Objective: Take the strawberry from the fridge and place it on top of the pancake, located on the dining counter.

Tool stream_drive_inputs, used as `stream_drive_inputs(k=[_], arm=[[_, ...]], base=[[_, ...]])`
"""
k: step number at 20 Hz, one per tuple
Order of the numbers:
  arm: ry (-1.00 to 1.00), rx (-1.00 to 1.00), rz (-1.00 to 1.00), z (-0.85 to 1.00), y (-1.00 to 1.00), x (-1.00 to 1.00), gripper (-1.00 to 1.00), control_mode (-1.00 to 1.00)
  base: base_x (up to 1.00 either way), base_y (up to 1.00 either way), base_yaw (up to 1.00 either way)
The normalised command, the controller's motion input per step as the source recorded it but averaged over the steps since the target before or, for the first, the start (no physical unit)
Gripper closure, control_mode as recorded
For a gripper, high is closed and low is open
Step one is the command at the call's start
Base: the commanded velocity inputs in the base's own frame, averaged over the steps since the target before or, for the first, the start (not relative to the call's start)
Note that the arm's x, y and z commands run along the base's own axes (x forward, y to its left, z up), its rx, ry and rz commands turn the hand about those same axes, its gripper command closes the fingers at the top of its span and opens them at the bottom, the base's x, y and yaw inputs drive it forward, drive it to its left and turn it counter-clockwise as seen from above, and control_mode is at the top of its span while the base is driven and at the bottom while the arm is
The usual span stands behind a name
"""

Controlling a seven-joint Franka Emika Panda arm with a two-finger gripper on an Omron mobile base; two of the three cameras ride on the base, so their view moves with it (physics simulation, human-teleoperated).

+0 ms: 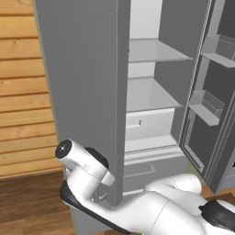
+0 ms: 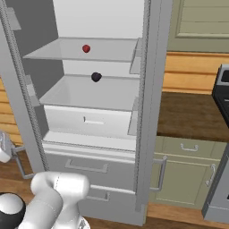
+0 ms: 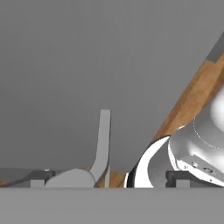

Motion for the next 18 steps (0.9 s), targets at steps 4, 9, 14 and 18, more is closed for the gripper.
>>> stream_drive_inputs(k=[4,9,14,18], arm=[[-0.07,0.02,0.11,0.55,-0.01,0.05,-1.00,-1.00],[-0.01,0.02,0.15,0.54,0.00,0.01,-1.00,-1.00],[-0.07,0.07,0.13,0.74,0.00,-0.79,-1.00,-1.00],[-0.02,0.19,0.08,0.99,-0.25,-0.79,-1.00,-1.00]], base=[[0.00,0.00,0.00],[0.00,0.00,0.00],[0.00,0.00,0.00],[0.00,0.00,0.00]])
